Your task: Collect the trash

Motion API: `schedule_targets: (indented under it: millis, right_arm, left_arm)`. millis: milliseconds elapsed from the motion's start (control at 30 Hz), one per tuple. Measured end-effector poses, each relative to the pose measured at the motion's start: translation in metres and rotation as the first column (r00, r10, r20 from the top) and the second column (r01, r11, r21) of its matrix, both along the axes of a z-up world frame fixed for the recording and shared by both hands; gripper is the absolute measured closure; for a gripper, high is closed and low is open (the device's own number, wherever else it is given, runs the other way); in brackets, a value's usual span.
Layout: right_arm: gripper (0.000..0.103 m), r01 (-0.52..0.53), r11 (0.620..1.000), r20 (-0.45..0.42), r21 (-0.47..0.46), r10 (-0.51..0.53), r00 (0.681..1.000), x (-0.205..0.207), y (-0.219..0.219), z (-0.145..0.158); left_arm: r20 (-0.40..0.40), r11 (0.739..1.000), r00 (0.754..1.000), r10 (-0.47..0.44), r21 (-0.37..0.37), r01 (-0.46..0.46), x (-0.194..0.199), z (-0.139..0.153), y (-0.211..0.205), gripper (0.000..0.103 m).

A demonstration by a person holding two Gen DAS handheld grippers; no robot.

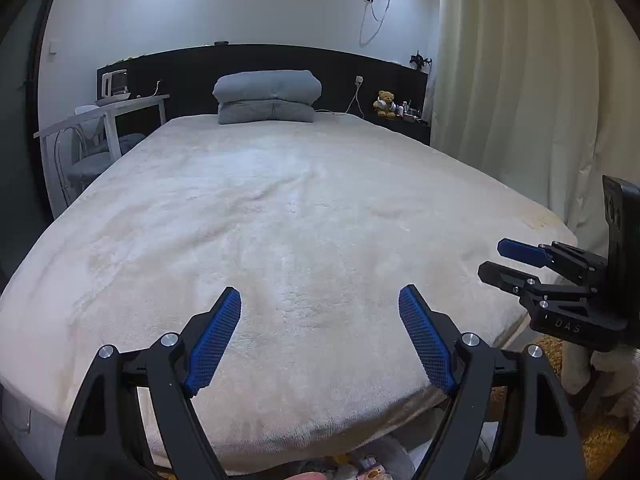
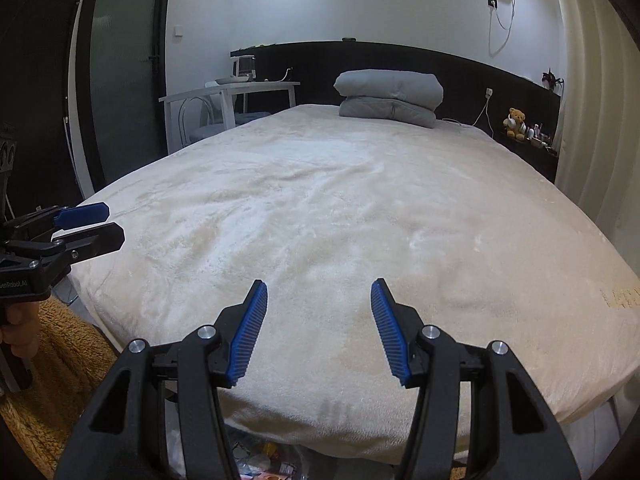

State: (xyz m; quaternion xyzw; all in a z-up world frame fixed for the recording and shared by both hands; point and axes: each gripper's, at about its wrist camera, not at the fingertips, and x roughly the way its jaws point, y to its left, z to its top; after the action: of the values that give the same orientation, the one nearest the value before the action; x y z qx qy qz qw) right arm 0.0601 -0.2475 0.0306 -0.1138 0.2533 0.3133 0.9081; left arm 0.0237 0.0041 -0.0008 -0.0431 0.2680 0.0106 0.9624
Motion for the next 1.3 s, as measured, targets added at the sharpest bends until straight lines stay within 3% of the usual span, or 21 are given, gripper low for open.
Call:
schedule_targets:
  millis: [67, 167, 233, 300, 400, 1300]
  right_arm:
    - [0.041, -0.01, 1.0, 0.015, 0.008, 0.009, 1.0, 0.003, -0.001, 0.005]
    - [0.039, -0.003, 1.0, 0.035, 0.01, 0.003, 0.999, 0.007, -0.002, 0.011]
    - [0.026, -0.01, 1.0, 0.027, 0.019, 0.01, 1.0, 0.01, -0.003, 0.011]
    - [0.021, -0.003, 1.0, 0.025, 0.03, 0.002, 1.0, 0.009, -0.005, 0.012]
    - [0.005, -0.019, 0.999, 0.044, 0.041, 0.017, 0.999, 0.004, -0.005, 0.012]
    - [0.005, -0.016, 1.0, 0.064, -0.002, 0.016, 0.998, -0.008, -0.001, 0.002]
  left_arm:
    - [-0.002, 1.0, 1.0, -0.009, 0.004, 0.009, 0.003, 0.002, 0.0, 0.023]
    - [0.0, 1.0, 1.0, -0.027, 0.012, 0.027, 0.006, 0.004, -0.001, 0.01]
    - [0.011, 0.999, 0.999, -0.032, -0.004, 0.032, 0.005, 0.005, 0.001, 0.006]
    - [0.007, 0.999, 0.999, -0.032, -0.016, 0.032, 0.005, 0.003, 0.002, 0.006]
    - [-0.001, 0.999, 0.999, -0.032, -0.008, 0.032, 0.004, 0.0, -0.001, 0.006]
    - [0.038, 1.0, 0.999, 0.008, -0.021, -0.007, -0.013, -0.003, -0.003, 0.006]
